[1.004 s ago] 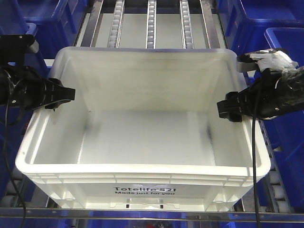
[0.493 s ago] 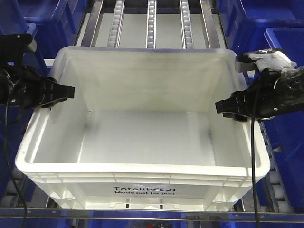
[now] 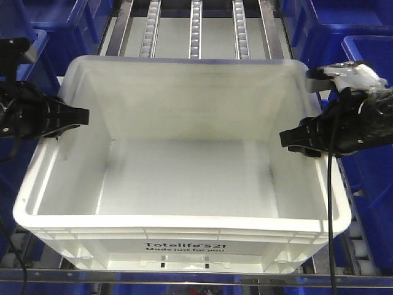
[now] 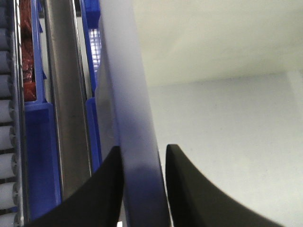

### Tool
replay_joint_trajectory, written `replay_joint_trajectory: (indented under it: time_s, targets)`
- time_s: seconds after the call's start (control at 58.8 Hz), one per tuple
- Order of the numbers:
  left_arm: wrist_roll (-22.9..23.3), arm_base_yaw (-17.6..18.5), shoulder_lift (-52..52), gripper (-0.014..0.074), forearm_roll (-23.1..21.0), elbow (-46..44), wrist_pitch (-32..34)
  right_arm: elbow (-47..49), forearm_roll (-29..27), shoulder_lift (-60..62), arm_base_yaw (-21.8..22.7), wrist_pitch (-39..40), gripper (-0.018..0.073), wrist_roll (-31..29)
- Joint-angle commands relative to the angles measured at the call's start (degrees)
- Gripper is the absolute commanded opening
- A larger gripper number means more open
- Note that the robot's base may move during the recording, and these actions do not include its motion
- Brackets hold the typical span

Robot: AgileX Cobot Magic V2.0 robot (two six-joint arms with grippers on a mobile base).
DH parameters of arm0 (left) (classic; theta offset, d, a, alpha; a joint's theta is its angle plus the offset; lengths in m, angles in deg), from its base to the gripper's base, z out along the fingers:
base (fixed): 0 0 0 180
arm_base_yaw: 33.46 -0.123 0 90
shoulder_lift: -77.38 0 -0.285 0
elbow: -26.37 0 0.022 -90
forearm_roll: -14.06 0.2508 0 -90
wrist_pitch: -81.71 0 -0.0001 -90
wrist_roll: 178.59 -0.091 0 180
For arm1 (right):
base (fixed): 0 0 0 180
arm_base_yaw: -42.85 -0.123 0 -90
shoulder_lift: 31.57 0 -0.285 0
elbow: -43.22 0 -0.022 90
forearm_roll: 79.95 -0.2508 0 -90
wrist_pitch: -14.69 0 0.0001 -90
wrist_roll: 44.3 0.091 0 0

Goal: Move bin from left to right shelf
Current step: 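Pull the gripped tote off the rollers toward the robot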

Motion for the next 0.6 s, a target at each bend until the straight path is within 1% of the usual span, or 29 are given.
replay_joint_trajectory:
  time_s: [0.0,0.221,0.442,0.578]
  targets:
    - [-1.4,0.3,-4.4,-0.0008,-2.2,-2.3,4.6,2.2,-0.3,3.4,0.2,5.2,-0.0008,-0.1]
    - [-1.4,0.3,-6.6,-0.0008,-3.4,-2.3,3.9,2.2,-0.3,6.2,0.2,5.1,-0.0008,-0.1]
    - [-1.4,0.3,-8.3,-0.0008,-3.7,-2.3,2.6,2.2,-0.5,9.2,0.2,3.8,-0.0004,-0.1]
    - [-1.4,0.3,-9.6,-0.0008,-5.1,-2.3,1.6,2.2,-1.4,10.7,0.2,2.5,-0.0004,-0.1]
